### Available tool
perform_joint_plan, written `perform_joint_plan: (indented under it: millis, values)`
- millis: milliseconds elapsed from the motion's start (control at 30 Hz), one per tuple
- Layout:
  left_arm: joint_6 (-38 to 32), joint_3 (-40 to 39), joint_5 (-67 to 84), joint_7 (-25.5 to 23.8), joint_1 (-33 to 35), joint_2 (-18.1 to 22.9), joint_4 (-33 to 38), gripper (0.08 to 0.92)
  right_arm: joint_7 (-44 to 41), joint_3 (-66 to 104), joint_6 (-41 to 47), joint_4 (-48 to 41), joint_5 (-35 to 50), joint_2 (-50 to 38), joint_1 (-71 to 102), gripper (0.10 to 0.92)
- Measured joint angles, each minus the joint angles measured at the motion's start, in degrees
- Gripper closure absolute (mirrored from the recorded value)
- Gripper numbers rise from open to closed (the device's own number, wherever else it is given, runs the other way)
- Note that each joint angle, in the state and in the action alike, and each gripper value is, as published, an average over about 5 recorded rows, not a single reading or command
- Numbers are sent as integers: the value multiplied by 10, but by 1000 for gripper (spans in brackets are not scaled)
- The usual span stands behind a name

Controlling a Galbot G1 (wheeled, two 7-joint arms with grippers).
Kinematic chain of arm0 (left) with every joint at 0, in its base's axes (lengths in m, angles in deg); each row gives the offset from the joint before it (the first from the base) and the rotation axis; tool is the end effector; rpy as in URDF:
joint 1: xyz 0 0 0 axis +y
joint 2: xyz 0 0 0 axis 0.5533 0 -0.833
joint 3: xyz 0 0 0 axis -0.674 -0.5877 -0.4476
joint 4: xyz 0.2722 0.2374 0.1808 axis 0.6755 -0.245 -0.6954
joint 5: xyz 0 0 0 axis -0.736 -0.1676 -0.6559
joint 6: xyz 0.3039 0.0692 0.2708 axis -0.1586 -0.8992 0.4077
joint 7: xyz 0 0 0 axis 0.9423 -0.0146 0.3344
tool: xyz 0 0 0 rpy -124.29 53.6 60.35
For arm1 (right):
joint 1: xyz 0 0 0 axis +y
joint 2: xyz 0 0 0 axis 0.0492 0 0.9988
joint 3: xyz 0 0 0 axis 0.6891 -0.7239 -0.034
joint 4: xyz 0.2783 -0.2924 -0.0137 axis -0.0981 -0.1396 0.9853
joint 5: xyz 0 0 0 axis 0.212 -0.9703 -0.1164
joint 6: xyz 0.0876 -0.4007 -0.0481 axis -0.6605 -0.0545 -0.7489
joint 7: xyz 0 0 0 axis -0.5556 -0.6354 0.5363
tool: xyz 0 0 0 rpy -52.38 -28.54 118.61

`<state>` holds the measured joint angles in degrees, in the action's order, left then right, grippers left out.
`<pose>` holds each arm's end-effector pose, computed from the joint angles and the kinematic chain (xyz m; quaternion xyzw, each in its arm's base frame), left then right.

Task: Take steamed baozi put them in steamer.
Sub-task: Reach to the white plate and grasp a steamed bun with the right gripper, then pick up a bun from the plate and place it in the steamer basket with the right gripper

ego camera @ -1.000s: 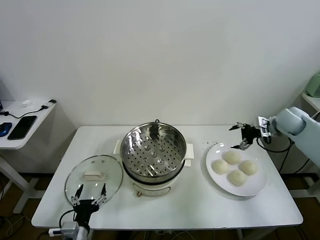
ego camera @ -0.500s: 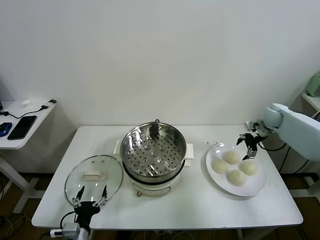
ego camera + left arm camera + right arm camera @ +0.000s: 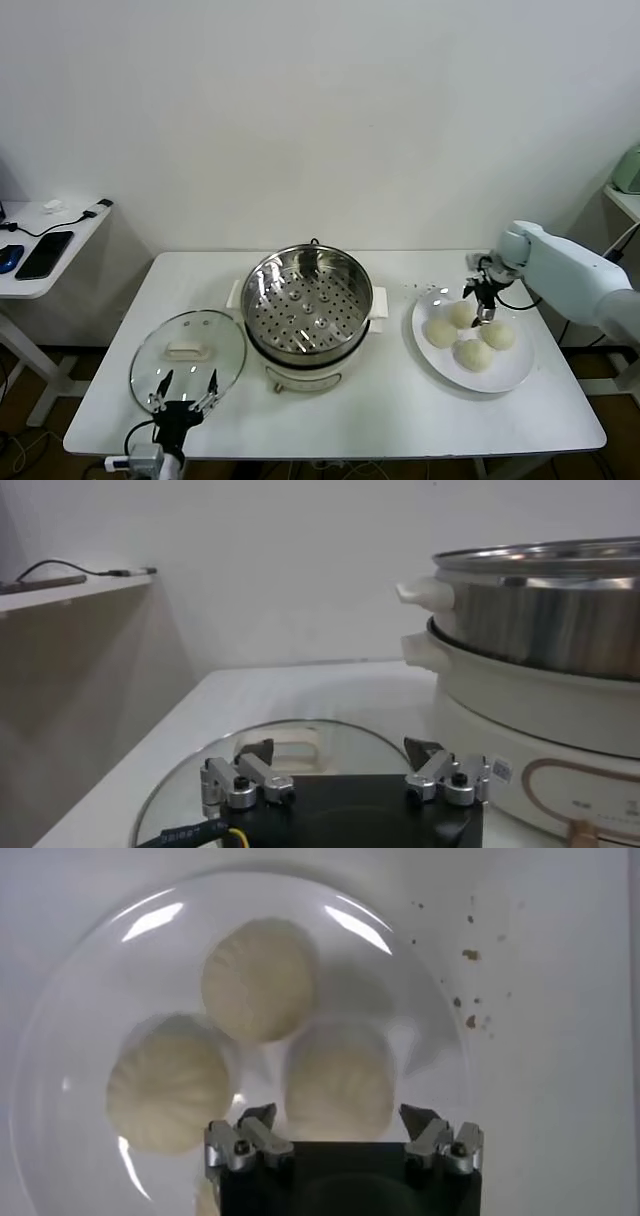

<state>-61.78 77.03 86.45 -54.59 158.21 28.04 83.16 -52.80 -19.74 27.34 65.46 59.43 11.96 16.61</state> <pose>0.1738 0.0670 -0.4266 0.0318 -0.9876 -0.0288 0.1513 0.6917 -0.2336 -0.2783 0.4671 -0.5566 0.4953 0.4761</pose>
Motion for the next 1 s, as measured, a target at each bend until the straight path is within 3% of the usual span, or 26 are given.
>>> perform_joint_plan:
  millis: [167,433,700,1000]
  values:
    - [-1,0,-3,0,2,1,0,177,3,8,3,-8,-1,6,8,308]
    - [-1,1,-9,0,10,3,8,177,-1,4,6,4,4,2,-6,382]
    - [0,1,-9,1,17,3,21,177,-19,-76,-8,74,58,-6,-120,389]
    - [0,-6,-11,1,19,2,29,177,-36,-181,-66,212,133,39,-316,389]
